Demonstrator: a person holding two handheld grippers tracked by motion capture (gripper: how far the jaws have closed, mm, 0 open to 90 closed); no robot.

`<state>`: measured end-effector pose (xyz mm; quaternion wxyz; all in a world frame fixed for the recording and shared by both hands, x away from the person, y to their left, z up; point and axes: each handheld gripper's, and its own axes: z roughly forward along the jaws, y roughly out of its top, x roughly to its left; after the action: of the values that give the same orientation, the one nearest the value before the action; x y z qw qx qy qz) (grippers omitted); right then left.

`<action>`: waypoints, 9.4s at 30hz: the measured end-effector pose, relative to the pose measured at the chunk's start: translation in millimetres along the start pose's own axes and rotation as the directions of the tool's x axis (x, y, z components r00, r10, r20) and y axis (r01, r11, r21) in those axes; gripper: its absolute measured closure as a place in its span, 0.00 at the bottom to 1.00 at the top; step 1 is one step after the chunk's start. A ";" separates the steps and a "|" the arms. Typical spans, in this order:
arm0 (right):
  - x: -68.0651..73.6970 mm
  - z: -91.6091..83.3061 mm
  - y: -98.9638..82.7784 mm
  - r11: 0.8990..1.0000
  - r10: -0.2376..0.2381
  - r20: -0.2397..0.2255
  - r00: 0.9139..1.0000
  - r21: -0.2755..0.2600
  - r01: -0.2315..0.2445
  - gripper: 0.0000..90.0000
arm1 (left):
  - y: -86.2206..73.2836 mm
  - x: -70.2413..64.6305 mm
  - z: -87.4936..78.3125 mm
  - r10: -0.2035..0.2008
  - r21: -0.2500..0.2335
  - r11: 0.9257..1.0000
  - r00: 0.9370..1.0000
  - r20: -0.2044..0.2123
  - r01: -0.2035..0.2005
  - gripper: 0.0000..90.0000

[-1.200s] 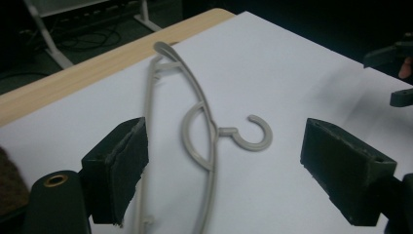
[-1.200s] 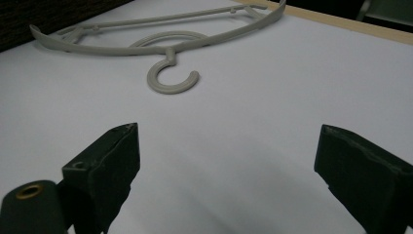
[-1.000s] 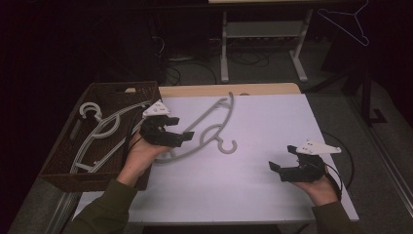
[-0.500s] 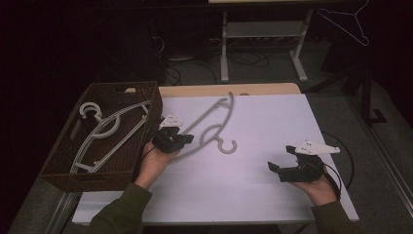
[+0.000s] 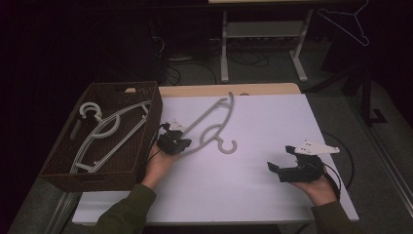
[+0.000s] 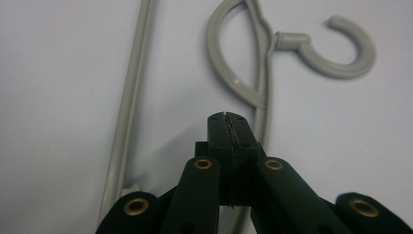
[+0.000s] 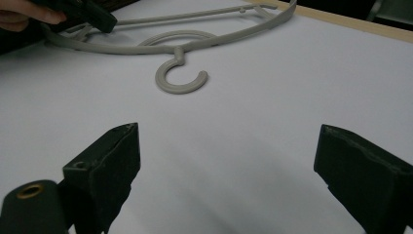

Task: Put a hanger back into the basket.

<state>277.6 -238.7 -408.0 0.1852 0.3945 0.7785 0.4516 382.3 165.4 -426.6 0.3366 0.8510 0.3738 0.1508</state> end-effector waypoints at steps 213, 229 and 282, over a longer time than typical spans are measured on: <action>38.8 68.4 11.1 0.874 -0.106 -0.055 0.993 0.471 0.119 1.00 | 70.4 19.8 70.7 0.021 0.147 0.989 0.999 0.030 -0.025 1.00; 21.3 81.8 19.5 0.876 -0.146 0.028 0.989 0.469 0.116 1.00 | 15.8 -4.6 14.2 0.026 0.154 0.987 0.995 0.096 -0.040 1.00; -13.4 8.2 -21.9 0.921 0.082 0.096 0.992 0.372 -0.112 1.00 | 16.5 -10.1 -11.8 0.018 -0.053 0.999 0.983 0.185 -0.008 0.53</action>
<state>281.3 -250.7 -431.8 0.1136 0.4782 0.8223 0.2867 378.2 155.2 -406.7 0.3909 0.8548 0.3312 0.0826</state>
